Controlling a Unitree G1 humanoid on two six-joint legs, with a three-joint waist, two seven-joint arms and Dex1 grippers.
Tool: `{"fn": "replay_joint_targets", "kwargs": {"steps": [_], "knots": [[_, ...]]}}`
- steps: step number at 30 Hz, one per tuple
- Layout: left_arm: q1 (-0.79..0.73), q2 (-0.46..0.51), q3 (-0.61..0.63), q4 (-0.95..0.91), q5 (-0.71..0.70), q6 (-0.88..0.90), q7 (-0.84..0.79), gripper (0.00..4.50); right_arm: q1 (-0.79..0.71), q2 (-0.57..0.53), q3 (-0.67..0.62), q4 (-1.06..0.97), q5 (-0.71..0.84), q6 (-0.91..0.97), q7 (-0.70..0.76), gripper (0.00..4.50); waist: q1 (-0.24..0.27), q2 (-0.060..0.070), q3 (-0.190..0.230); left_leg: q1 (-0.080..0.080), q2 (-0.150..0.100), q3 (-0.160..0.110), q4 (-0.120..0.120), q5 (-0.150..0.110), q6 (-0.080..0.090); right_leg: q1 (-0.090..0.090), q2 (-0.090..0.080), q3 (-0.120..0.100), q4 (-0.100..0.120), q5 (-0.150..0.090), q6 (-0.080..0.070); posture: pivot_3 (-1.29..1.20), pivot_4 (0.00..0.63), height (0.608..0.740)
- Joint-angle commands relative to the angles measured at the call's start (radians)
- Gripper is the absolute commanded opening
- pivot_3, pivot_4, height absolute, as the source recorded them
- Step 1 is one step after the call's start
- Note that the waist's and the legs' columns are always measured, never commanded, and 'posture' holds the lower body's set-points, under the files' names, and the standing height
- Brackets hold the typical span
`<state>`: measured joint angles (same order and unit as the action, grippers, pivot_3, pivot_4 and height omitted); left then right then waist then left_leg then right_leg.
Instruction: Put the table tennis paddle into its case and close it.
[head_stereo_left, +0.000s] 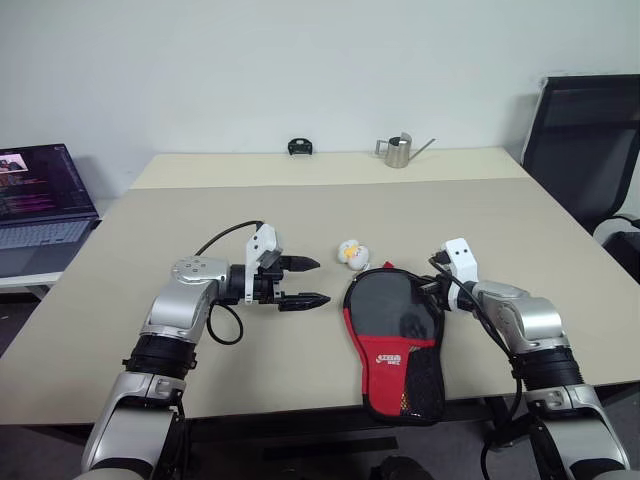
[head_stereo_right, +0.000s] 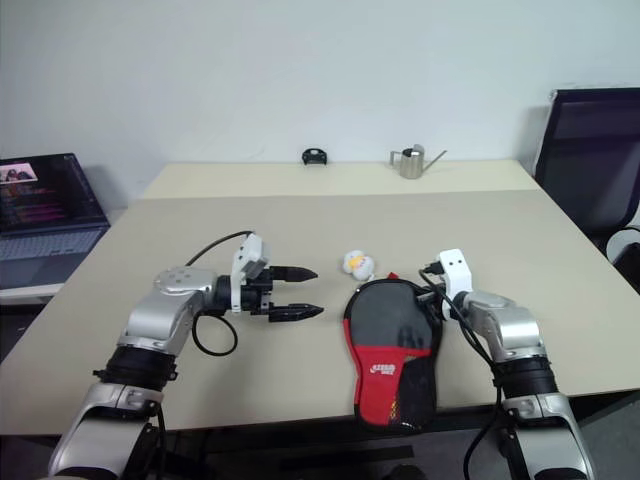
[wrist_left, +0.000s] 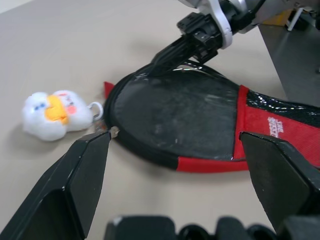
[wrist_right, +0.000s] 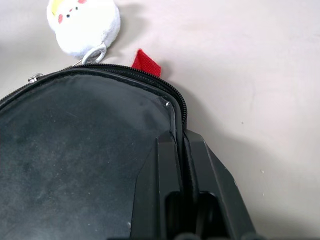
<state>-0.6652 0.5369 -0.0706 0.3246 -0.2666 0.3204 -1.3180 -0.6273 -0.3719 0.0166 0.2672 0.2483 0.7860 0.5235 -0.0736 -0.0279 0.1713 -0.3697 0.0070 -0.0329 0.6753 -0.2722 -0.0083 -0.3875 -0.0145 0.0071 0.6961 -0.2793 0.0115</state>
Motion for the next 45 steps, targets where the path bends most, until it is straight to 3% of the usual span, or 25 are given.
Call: {"fn": "replay_joint_targets", "kwargs": {"steps": [1, 7, 10, 14, 18, 23, 32, 45], "knots": [[-0.007, 0.01, 0.009, -0.037, -0.019, -0.002, 0.005, 4.5, -0.031, 0.021, 0.024, 0.007, -0.007, -0.031, 0.02, 0.05, -0.001, -0.001, 0.001, 0.002, 0.002, 0.003, -0.001, 0.0, 0.0, 0.0, 0.002, 0.002, 0.0, 0.0, -0.001, 0.0, 0.15, 0.74], [-0.005, 0.004, 0.001, -0.04, -0.021, -0.003, 0.009, 4.5, -0.019, 0.013, 0.041, -0.051, -0.01, -0.017, 0.033, 0.05, -0.009, -0.001, 0.001, 0.006, 0.006, 0.01, -0.011, 0.0, 0.0, -0.002, 0.007, 0.01, -0.003, 0.001, -0.001, 0.0, 0.15, 0.74], [-0.004, 0.002, -0.001, -0.044, -0.023, -0.001, 0.008, 4.5, -0.006, 0.002, 0.031, -0.103, -0.004, 0.005, 0.029, 0.72, -0.009, 0.0, 0.001, 0.005, 0.006, 0.011, -0.013, 0.0, 0.0, -0.003, 0.007, 0.01, -0.006, 0.001, -0.003, 0.0, 0.15, 0.74], [-0.002, 0.0, -0.004, -0.048, -0.024, -0.001, 0.006, 4.5, 0.021, -0.011, -0.005, -0.214, 0.022, 0.064, 0.011, 2.13, 0.0, 0.0, 0.001, 0.001, 0.007, 0.01, -0.014, 0.0, 0.0, -0.004, 0.007, 0.009, -0.01, 0.003, -0.006, 0.0, 0.15, 0.74], [0.001, -0.005, -0.009, -0.055, -0.027, 0.002, 0.006, 4.5, 0.06, -0.03, -0.036, -0.356, 0.052, 0.122, 0.002, 3.51, 0.02, 0.0, 0.001, -0.018, 0.006, 0.01, -0.013, 0.0, -0.001, -0.021, 0.005, 0.008, -0.013, 0.004, -0.006, 0.0, 0.15, 0.74], [0.003, -0.021, -0.02, -0.075, -0.034, 0.008, 0.003, 4.5, 0.107, -0.063, -0.128, -0.52, 0.13, 0.194, -0.001, 3.51, 0.046, 0.0, 0.001, -0.031, 0.004, 0.01, -0.013, 0.0, -0.001, -0.031, 0.002, 0.006, -0.015, 0.004, -0.006, 0.0, 0.15, 0.74], [0.004, -0.108, -0.117, -0.099, 0.01, -0.042, 0.014, 4.5, 0.167, -0.105, -0.29, -0.734, 0.371, 0.344, 0.033, 3.51, 0.05, 0.0, 0.001, -0.03, 0.003, 0.01, -0.012, 0.0, -0.001, -0.03, 0.001, 0.006, -0.014, 0.004, -0.006, 0.0, 0.15, 0.74], [-0.131, -0.332, -0.234, 0.276, 0.202, -0.349, 0.167, 4.5, 0.186, -0.149, -0.342, -0.733, 0.457, 0.337, -0.016, 3.51, 0.047, 0.0, 0.001, -0.028, 0.003, 0.01, -0.012, 0.0, 0.0, -0.026, 0.002, 0.006, -0.015, 0.004, -0.006, 0.0, 0.15, 0.74]]}}
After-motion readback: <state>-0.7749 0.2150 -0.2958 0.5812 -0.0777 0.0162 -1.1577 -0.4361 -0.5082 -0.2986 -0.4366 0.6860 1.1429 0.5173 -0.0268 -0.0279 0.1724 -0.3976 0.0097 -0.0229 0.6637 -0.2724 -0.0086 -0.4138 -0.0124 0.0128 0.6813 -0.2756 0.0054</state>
